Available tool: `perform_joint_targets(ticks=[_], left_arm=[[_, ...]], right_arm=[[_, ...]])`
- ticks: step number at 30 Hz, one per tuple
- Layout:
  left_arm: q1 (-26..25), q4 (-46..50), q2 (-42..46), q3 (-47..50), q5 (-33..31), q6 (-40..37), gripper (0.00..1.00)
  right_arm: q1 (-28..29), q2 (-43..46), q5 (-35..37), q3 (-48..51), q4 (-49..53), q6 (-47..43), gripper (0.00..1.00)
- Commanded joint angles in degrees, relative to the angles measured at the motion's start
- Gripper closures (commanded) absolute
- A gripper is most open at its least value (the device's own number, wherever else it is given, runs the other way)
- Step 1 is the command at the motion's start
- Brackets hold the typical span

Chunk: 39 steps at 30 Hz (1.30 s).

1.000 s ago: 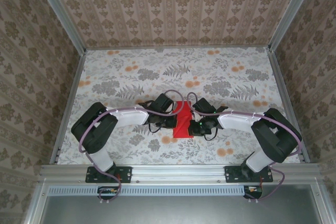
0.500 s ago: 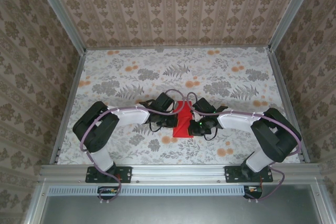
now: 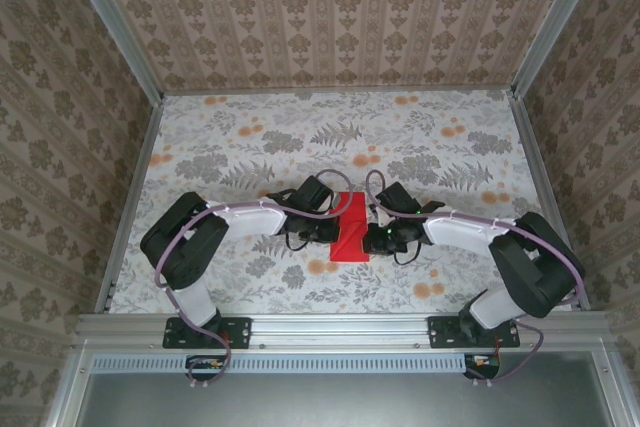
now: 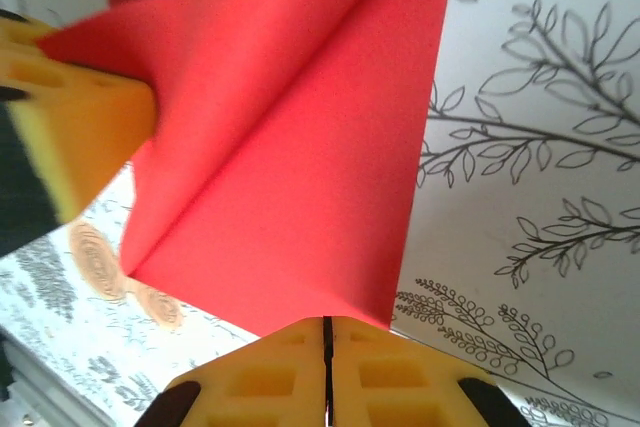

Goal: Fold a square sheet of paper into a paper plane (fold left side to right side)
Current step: Fold the triangle a second time at the center of the table.

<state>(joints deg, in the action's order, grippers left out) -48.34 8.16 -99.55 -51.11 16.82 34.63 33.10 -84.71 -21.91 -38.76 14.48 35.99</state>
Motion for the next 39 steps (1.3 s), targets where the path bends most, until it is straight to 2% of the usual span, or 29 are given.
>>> perform_joint_targets(ticks=[1, 6, 19, 39], left_arm=[[-0.71, 2.73, -0.92, 0.38, -0.25, -0.27, 1.0], [-1.1, 3.22, -0.86, 0.18, -0.8, -0.28, 1.0], [-1.39, 3.87, -0.82, -0.17, -1.35, -0.35, 1.0], [-1.85, 4.54, -1.02, -0.23, -1.88, -0.27, 1.0]], right_arm=[[-1.1, 3.42, -3.76, 1.57, -5.83, 2.85, 0.91], [-1.09, 1.15, -6.31, 0.64, -13.99, 7.06, 0.93], [0.07, -8.42, -6.04, -4.93, -15.71, 6.4, 0.93], [0.38, -12.66, -1.92, -6.42, -8.52, 1.54, 0.93]])
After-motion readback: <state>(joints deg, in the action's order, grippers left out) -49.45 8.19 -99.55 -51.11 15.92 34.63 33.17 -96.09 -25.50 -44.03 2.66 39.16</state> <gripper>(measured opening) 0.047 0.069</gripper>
